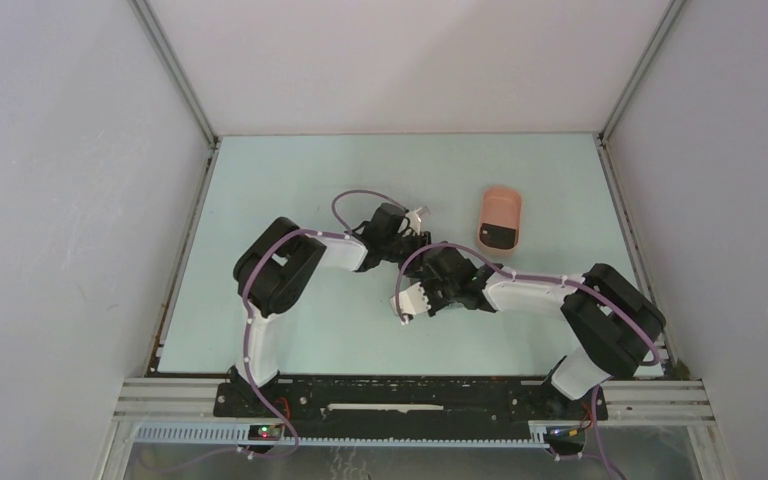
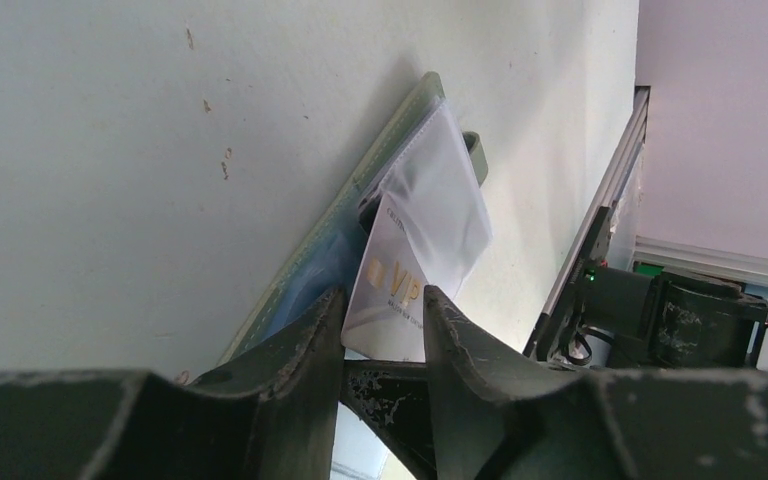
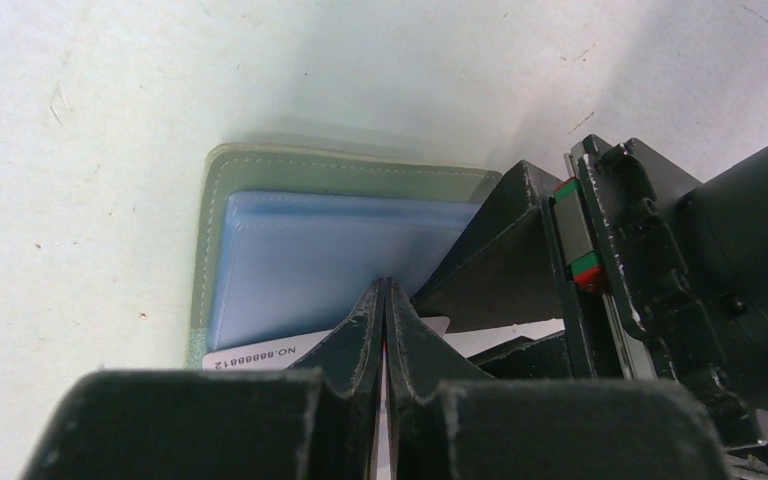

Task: Put the credit cards into the card holder
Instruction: Insert the credit card into the card holder.

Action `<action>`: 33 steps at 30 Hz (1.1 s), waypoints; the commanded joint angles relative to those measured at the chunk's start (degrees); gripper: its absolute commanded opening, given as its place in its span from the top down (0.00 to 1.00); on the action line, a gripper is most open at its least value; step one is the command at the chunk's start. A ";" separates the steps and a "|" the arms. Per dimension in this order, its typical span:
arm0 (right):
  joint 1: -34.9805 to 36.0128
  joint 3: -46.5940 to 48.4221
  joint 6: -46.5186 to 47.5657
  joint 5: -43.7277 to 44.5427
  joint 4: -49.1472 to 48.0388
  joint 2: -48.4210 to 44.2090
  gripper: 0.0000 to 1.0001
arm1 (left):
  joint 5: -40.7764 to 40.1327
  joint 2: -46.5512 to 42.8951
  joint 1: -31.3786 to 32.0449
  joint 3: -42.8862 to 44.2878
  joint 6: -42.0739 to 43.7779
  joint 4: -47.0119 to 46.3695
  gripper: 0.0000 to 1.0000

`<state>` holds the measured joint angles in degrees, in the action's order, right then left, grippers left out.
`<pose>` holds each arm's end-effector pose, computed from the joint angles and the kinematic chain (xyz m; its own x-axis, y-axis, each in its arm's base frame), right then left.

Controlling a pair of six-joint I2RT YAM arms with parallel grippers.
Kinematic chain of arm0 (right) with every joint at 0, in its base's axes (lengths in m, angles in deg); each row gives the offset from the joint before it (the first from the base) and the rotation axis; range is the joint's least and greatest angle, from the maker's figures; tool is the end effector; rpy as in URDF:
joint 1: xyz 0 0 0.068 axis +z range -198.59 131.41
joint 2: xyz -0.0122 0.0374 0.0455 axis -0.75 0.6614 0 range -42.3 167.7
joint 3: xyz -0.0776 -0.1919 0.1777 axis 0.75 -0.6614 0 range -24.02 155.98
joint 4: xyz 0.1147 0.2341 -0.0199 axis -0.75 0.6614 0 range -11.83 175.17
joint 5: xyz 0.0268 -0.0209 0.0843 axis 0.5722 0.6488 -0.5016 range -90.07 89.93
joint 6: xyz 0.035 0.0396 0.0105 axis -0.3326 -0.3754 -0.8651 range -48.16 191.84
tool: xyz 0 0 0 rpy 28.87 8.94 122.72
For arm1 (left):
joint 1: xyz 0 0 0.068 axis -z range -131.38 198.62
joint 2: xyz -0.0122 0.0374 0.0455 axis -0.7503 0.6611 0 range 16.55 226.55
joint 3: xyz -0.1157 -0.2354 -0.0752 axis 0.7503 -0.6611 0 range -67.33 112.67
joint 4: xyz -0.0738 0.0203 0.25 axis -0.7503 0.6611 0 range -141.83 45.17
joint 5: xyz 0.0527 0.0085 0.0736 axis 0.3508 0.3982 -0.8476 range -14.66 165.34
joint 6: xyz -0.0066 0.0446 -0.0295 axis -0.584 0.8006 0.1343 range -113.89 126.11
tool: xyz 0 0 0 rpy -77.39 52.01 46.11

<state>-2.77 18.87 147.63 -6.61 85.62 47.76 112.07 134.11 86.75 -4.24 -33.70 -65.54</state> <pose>0.2021 0.2138 0.1495 0.5958 -0.7688 -0.2322 -0.7369 -0.4084 -0.5386 0.3102 -0.2706 0.1162 -0.9395 0.0852 -0.3319 0.3251 0.5275 -0.7849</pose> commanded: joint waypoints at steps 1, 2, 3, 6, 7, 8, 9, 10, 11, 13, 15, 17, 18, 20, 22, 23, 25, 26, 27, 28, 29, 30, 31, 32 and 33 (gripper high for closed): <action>-1.39 -0.53 0.06 2.17 2.40 -1.81 0.92 | -5.95 -1.31 -0.78 -2.24 3.95 3.73 0.59; -1.36 -0.53 0.06 2.15 2.41 -1.89 0.92 | -6.03 -1.28 -0.82 -2.33 3.95 3.66 0.59; -1.33 -0.53 0.06 2.15 2.40 -1.91 0.92 | -6.01 -1.31 -0.83 -2.41 3.89 3.57 0.58; -1.35 -0.53 0.06 2.07 2.49 -1.99 0.92 | -5.97 -1.13 -0.80 -2.67 3.87 3.44 0.58; -1.35 -0.53 0.00 2.11 2.49 -2.00 0.92 | -5.97 -1.16 -0.81 -2.75 3.87 3.43 0.58; -1.34 -0.53 -0.03 2.15 2.56 -1.91 0.92 | -6.01 -1.18 -0.80 -2.82 3.87 3.31 0.57; -1.35 -0.53 -0.03 2.22 2.52 -1.83 0.92 | -5.95 -1.19 -0.81 -2.87 3.80 3.26 0.57; -1.35 -0.53 -0.03 2.30 2.56 -1.82 0.92 | -5.97 -1.30 -0.86 -2.84 3.78 3.26 0.57; -1.33 -0.53 -0.03 2.25 2.53 -1.86 0.92 | -6.01 -1.37 -0.81 -2.98 3.78 3.19 0.57; -1.35 -0.53 -0.02 2.24 2.41 -1.82 0.92 | -6.37 -1.54 -0.84 -3.25 3.71 2.87 0.56; -1.27 -0.53 -0.01 2.20 2.33 -1.73 0.92 | -6.31 -1.37 -0.82 -3.29 3.61 2.61 0.55; -1.26 -0.54 0.02 2.22 2.23 -1.73 0.92 | -6.32 -1.07 -0.84 -3.25 3.54 2.35 0.54; -1.26 -0.53 -0.08 2.24 2.29 -1.73 0.92 | -6.20 -1.03 -0.87 -3.25 3.45 2.11 0.54; -1.40 -0.53 -0.25 2.24 2.36 -1.69 0.92 | -5.97 -1.00 -0.89 -3.39 3.18 1.43 0.54; -1.52 -0.55 -0.26 2.37 2.40 -1.57 0.92 | -5.97 -1.19 -0.92 -3.76 3.00 0.87 0.53; -1.53 -0.53 -0.28 2.49 2.38 -1.48 0.92 | -5.97 -1.28 -0.91 -3.92 2.99 0.65 0.52; -1.50 -0.55 -0.29 2.72 2.31 -1.26 0.92 | -5.97 -1.31 -0.92 -4.15 3.07 0.54 0.51; -1.48 -0.53 -0.29 2.72 2.31 -1.21 0.92 | -5.90 -1.28 -0.99 -4.21 3.12 0.47 0.49; -1.52 -0.53 -0.28 2.88 2.31 -1.20 0.92 | -5.88 -1.33 -1.02 -4.20 3.16 0.40 0.49; -1.55 -0.55 -0.33 2.93 2.31 -1.25 0.92 | -5.84 -1.31 -1.06 -4.20 3.08 0.30 0.48; -1.61 -0.53 -0.37 2.99 2.31 -1.28 0.92 | -5.79 -1.22 -1.04 -4.16 3.00 0.13 0.48; -1.61 -0.53 -0.31 3.00 2.40 -1.25 0.92 | -5.78 -1.25 -1.09 -4.12 2.99 -0.02 0.48; -1.67 -0.53 -0.41 2.95 2.40 -1.36 0.92 | -5.85 -1.21 -1.11 -4.12 2.92 -0.05 0.48; -1.76 -0.53 -0.41 2.90 2.41 -1.38 0.92 | -5.94 -1.21 -1.17 -4.16 2.90 -0.13 0.47; -1.83 -0.57 -0.45 2.90 2.42 -1.38 0.92 | -5.97 -1.22 -1.29 -4.19 2.90 -0.23 0.47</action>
<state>-3.38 18.78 147.54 -5.96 86.64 47.37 111.50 133.12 86.68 -5.90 -33.37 -69.17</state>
